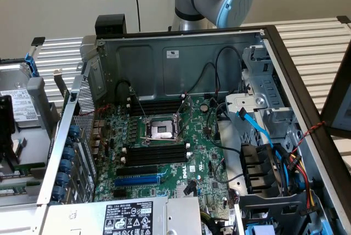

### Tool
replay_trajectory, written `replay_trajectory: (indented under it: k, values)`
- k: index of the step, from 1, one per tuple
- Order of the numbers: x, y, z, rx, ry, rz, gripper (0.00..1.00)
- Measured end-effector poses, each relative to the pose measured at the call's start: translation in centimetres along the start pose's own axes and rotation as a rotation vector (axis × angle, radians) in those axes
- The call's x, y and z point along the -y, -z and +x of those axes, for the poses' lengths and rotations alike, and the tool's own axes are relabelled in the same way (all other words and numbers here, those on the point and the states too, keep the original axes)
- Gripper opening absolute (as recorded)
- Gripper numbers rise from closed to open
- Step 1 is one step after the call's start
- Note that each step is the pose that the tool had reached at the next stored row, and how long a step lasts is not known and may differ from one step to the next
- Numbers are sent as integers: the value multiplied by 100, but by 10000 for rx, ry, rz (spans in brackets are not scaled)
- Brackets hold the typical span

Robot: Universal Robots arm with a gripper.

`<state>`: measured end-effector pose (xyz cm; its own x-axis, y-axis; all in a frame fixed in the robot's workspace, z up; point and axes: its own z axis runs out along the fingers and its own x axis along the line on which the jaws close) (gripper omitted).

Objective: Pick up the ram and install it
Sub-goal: 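Pick up the ram and move it above insertion slot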

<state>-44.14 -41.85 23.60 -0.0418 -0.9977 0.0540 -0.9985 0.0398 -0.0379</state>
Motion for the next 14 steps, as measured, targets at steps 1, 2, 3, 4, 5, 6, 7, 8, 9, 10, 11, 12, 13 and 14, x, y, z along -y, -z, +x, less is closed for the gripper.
replay_trajectory:
  k: [1, 2, 3, 4, 5, 6, 7, 8, 9, 10, 11, 12, 13, 14]
  values:
    - [0, -16, 0, -3, 46, 3, 24]
    - [0, -33, 1, -8, 92, 5, 24]
    - [0, -48, 3, -15, 131, 8, 24]
    - [0, -61, 7, -26, 162, 10, 24]
    - [-1, -70, 10, -43, 186, 12, 24]
    - [-1, -80, 13, -63, 213, 14, 24]
    - [-1, -89, 17, -81, 237, 16, 24]
    - [-1, -98, 21, -100, 261, 18, 24]
    - [-1, -108, 23, -118, 287, 21, 24]
    - [-1, -118, 25, -136, 314, 24, 24]
    - [-1, -127, 26, -158, 348, 25, 24]
    - [-2, -137, 25, -176, 379, 28, 24]
    - [-2, -148, 25, -188, 410, 30, 24]
    - [-3, -162, 24, -191, 435, 30, 24]
